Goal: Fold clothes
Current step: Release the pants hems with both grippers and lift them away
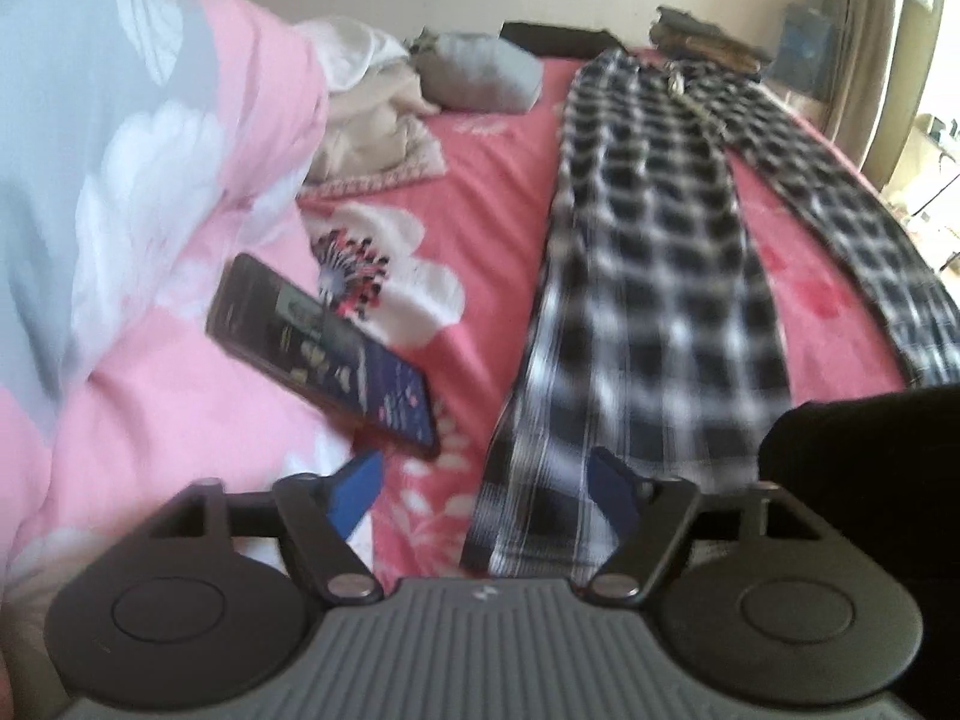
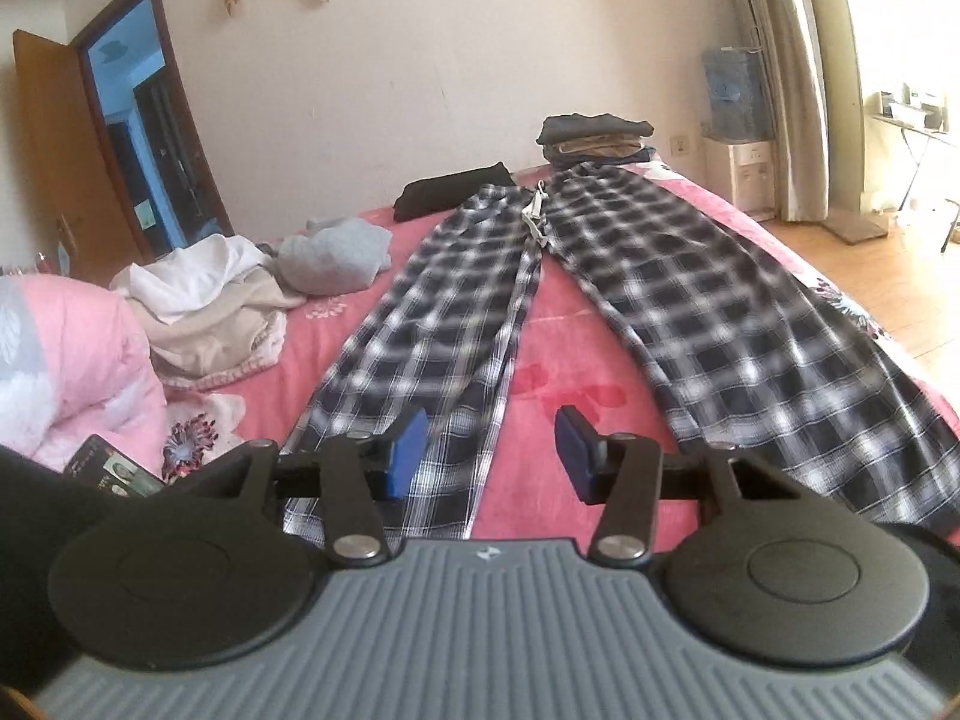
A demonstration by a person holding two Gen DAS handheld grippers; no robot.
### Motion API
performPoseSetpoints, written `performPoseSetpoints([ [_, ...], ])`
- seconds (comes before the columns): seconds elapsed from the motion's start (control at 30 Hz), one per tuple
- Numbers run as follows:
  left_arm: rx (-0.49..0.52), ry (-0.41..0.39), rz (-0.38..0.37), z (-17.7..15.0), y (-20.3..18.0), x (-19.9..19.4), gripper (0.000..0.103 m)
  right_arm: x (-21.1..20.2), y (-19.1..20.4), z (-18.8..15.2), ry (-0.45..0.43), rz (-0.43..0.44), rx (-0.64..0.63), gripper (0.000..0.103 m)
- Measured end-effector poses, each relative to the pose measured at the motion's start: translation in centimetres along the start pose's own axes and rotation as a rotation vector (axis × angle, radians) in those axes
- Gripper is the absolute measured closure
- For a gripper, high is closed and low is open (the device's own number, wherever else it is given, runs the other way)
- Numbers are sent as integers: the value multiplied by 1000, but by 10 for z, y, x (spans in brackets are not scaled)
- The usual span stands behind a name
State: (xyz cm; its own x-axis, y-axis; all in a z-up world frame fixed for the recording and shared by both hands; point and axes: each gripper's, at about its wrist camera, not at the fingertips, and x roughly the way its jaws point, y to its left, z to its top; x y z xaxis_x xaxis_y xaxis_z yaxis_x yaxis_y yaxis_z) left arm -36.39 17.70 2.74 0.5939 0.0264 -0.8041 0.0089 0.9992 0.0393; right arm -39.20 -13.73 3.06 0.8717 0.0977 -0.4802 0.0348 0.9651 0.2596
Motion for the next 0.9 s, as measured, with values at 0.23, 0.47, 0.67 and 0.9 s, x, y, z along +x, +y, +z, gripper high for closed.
performPoseSetpoints([
  [0.23,-28,-29,-17,2,4,-1,10,9,16,-11,52,-45,-48,40],
  [0.47,-85,-50,-45,6,16,-2,7,14,33,-19,66,-73,-124,22],
  [0.67,-47,-69,-41,4,9,-5,5,16,33,-20,72,-91,-127,14],
  [0.9,-35,-83,-30,3,7,-8,5,17,27,-20,67,-133,-91,12],
])
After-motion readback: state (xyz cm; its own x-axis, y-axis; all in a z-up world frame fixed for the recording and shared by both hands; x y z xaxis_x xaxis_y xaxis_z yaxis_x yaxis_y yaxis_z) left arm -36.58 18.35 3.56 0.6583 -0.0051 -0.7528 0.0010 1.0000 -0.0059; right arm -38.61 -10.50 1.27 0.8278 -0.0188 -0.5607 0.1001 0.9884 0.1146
